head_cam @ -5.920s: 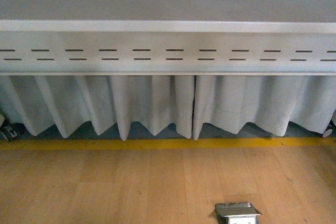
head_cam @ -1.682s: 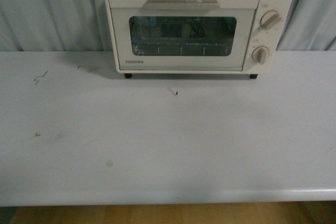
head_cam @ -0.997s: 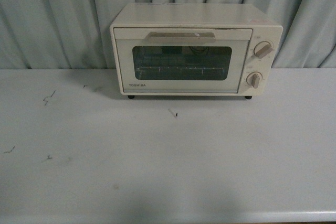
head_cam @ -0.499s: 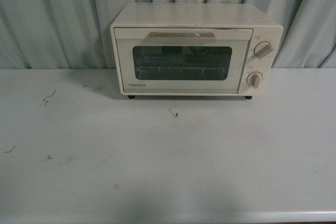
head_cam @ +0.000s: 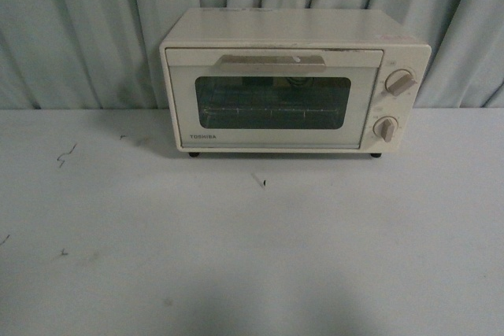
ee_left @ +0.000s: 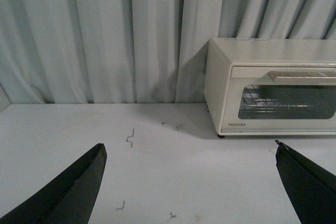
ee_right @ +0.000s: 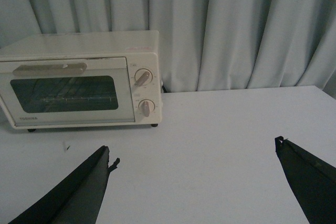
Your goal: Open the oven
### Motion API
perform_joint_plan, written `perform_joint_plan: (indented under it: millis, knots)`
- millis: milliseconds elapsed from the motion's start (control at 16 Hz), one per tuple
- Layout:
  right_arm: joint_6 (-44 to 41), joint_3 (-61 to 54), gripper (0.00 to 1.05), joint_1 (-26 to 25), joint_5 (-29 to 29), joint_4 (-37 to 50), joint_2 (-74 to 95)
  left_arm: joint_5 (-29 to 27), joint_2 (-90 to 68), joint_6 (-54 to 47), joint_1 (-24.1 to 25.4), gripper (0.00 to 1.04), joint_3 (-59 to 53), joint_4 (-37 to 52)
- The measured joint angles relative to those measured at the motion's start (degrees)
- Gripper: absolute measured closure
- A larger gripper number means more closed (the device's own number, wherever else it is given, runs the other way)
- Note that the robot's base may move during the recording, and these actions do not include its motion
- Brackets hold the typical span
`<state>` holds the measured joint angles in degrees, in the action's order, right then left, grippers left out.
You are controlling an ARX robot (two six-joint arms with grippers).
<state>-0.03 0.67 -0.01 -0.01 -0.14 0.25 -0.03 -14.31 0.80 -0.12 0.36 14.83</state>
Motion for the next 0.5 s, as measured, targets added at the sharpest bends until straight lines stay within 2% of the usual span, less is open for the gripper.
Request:
perform_joint_plan:
  millis: [499]
  knots:
    - [0.0,0.0,0.06,0.0,0.0,-0.1,0.0,0.0,-0.2,0.0,0.0,0.07,0.0,0.0]
